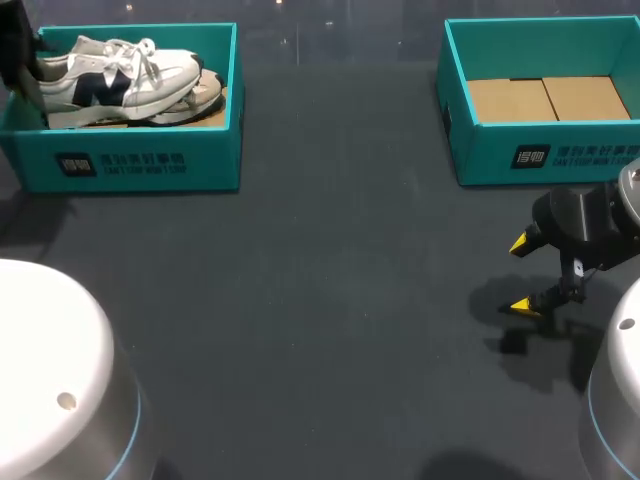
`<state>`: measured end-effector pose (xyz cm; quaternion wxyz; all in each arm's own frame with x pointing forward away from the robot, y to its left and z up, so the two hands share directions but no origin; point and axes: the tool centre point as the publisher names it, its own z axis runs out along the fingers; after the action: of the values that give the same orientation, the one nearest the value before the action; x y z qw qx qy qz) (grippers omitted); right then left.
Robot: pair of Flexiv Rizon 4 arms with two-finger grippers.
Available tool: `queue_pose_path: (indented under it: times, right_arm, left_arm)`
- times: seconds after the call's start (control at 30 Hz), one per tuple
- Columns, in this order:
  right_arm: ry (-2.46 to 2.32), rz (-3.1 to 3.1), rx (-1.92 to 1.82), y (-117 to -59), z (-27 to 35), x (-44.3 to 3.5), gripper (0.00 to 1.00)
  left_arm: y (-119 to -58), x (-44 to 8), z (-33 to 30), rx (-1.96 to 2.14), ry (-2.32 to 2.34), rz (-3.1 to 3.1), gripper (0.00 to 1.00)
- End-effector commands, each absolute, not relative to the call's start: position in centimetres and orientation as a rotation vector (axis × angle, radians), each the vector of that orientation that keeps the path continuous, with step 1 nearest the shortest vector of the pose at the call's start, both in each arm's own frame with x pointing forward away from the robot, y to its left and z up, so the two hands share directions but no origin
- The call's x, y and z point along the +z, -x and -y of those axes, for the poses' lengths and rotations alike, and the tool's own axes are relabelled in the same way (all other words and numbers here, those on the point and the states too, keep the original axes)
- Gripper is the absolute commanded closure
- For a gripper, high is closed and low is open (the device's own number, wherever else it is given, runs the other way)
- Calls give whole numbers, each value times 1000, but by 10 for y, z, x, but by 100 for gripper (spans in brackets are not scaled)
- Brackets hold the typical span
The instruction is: Take the shoe out of the shoebox, open the shoe tongue, remove and reinsert the insole, then place the shoe into the shoebox
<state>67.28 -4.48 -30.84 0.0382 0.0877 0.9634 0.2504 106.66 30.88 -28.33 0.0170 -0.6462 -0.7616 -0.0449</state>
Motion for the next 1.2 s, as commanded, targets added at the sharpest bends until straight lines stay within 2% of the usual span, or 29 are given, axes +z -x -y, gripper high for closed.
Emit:
queue_pose_path:
  times: [0.03, 0.5, 0.97, 1.03, 1.2]
  right_arm:
    - [-269, -2954, 765, -671, 45, -309, 0]
    - [-269, -2954, 765, -671, 45, -309, 0]
    - [-269, -2954, 765, -671, 45, -309, 0]
    - [-269, -2954, 765, -671, 45, -309, 0]
    - [-269, -2954, 765, -671, 45, -309, 0]
  left_arm:
    - [-1058, -255, -306, -164, 2035, 2349, 100]
    - [-1042, -172, -292, -272, 1988, 2387, 100]
    - [-1042, -172, -292, -272, 1988, 2387, 100]
    - [-1036, -184, -291, -220, 1970, 2375, 100]
    - [-1012, -140, -287, -304, 1978, 2420, 100]
